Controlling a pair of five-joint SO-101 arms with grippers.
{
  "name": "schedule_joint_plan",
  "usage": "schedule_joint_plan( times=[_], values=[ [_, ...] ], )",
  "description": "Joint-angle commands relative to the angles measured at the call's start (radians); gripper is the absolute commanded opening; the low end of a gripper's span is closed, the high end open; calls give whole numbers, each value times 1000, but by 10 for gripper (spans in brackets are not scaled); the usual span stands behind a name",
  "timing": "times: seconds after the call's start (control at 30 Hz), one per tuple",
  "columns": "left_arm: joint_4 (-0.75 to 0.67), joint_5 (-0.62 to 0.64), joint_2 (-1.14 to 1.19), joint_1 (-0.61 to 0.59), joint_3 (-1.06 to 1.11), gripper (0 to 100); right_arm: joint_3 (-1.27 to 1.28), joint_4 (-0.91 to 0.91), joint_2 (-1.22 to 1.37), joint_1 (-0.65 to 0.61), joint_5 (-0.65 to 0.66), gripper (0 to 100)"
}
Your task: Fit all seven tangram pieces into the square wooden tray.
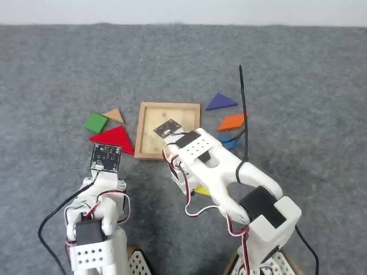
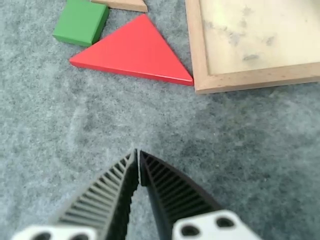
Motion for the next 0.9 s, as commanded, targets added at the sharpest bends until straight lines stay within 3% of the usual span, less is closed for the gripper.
schedule_joint_plan(
  times=[0.0, 0.73, 0.87],
  values=[
    [5, -8, -17, -9, -16, 12, 37, -18, 4, 12, -11, 184],
    [5, -9, -17, -9, -16, 12, 37, -10, -7, 15, -11, 179],
    [5, -9, -17, -9, -16, 12, 35, -10, -8, 12, -6, 133]
  ],
)
